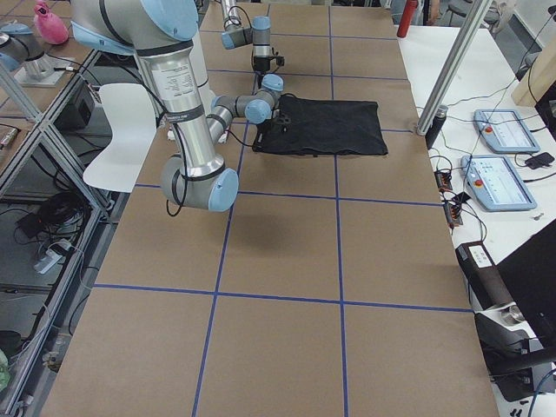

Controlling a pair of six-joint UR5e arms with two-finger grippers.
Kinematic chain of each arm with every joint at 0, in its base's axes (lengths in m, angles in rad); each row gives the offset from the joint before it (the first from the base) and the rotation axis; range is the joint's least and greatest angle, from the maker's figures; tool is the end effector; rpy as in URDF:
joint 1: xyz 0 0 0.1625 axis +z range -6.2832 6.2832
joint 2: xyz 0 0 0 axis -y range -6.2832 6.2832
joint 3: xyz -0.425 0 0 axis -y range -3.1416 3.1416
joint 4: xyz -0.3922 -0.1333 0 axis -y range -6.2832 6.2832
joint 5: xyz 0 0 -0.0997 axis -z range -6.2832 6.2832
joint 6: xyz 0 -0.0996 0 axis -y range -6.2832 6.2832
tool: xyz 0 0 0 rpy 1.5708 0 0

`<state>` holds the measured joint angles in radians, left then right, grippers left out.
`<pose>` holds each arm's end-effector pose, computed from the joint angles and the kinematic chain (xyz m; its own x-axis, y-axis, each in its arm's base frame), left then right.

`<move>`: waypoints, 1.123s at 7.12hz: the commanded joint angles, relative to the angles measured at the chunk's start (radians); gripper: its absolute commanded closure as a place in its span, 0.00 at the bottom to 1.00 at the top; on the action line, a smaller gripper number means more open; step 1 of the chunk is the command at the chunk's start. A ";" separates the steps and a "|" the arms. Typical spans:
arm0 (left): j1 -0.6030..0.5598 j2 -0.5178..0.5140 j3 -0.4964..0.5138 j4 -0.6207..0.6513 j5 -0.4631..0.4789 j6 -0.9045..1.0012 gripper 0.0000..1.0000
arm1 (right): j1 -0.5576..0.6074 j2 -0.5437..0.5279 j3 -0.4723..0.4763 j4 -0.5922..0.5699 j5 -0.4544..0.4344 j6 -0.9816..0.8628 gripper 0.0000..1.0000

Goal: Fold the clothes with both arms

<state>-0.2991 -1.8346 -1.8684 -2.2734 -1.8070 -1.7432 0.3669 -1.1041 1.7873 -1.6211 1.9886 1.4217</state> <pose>0.5077 -0.2717 0.2982 0.2717 -0.2583 -0.9271 0.1217 0.9648 -0.2332 -0.5544 -0.3126 0.3089 0.7597 0.1465 0.6335 0.0091 0.9718 -0.2357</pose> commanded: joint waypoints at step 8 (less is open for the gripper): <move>-0.005 0.040 -0.092 0.020 0.000 -0.006 1.00 | 0.032 -0.049 0.102 0.064 0.102 0.003 1.00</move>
<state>-0.3029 -1.8177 -1.9133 -2.2684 -1.8070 -1.7449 0.3979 -1.1176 1.8557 -1.5592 2.0709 1.4269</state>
